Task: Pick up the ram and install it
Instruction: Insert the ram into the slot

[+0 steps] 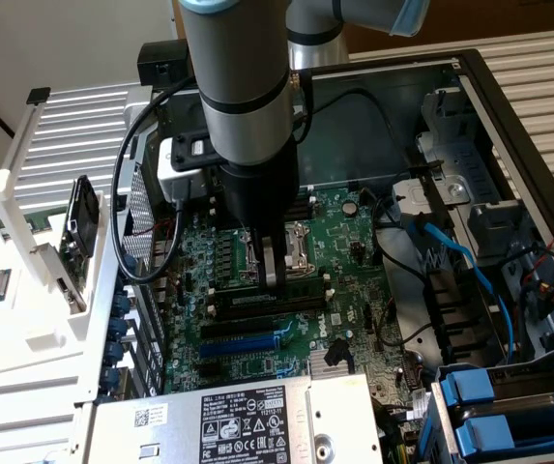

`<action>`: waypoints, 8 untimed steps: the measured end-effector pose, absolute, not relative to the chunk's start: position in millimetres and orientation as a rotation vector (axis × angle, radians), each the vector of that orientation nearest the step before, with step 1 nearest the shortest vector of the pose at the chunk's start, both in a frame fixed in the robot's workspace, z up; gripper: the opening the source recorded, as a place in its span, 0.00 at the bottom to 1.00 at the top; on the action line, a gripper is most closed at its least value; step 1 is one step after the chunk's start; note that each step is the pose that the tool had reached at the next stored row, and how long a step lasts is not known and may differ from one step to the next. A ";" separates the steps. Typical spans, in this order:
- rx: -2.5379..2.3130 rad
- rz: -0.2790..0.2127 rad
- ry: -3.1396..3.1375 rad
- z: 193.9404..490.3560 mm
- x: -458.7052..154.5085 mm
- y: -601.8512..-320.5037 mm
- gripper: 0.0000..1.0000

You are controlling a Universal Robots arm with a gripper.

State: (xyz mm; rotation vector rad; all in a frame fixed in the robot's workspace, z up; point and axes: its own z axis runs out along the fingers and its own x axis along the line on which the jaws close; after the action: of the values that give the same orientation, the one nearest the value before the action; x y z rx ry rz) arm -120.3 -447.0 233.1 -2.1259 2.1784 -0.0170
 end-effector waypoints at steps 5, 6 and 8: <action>-2.126 -0.017 2.178 233.0 -120.3 -446.9 0.12; -2.126 -0.016 2.178 233.0 -120.3 -446.9 0.12; -2.125 -0.016 2.178 233.0 -120.3 -446.9 0.12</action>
State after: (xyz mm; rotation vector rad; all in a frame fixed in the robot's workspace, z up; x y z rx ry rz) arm -120.3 -446.9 233.0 -2.1254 2.1779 -0.0159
